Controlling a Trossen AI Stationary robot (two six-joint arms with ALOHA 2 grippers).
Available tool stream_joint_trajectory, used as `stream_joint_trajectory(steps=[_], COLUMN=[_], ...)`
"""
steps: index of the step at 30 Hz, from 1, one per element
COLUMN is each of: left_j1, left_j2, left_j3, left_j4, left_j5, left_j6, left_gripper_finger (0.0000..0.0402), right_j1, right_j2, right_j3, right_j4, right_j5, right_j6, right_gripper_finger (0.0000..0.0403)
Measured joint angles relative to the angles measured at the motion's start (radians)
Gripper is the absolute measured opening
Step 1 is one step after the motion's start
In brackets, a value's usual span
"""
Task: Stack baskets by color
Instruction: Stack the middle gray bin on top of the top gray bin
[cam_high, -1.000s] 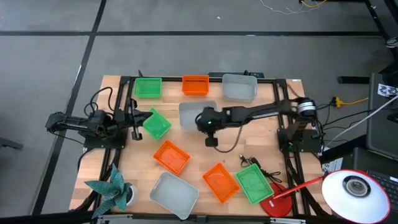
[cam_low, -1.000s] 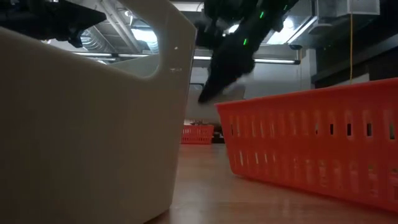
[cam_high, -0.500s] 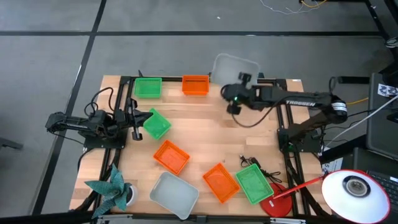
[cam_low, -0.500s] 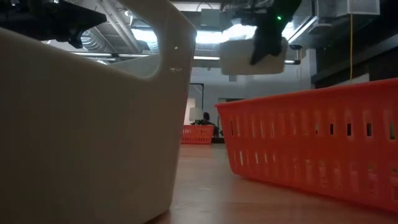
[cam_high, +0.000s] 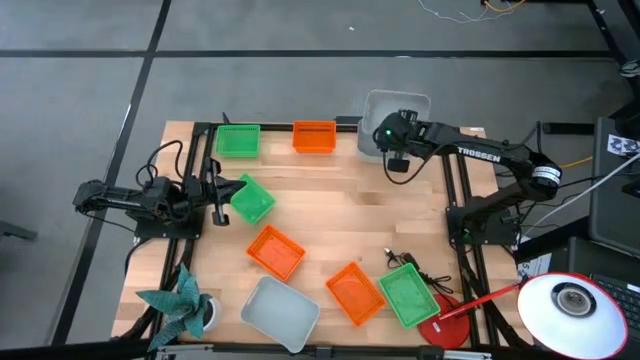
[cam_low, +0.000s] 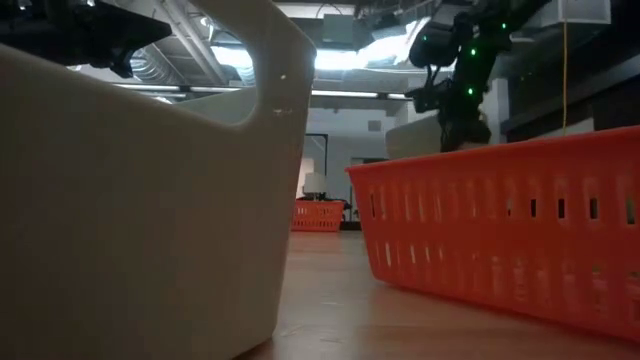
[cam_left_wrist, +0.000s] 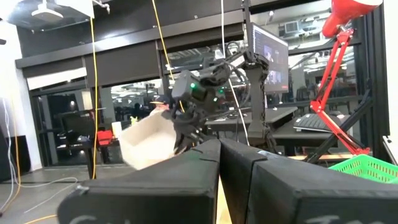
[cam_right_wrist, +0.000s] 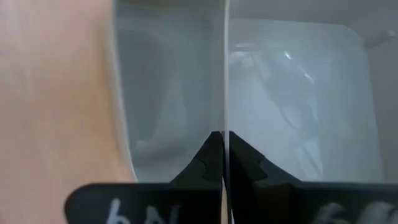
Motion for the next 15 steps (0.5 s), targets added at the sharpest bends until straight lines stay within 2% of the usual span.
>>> stream_joint_trajectory(steps=[5,15], left_j1=[0.0,0.0], left_j2=[0.0,0.0], left_j3=[0.0,0.0], left_j4=[0.0,0.0], left_j5=[0.0,0.0], left_j6=[0.0,0.0], left_gripper_finger=[0.0,0.0], right_j1=[-0.024,-0.07], right_j2=[0.0,0.0], right_j3=[-0.047,-0.114], right_j4=[0.08,0.116], right_j5=[-0.154,-0.284], right_j6=[-0.101,-0.1], right_gripper_finger=[0.0,0.0])
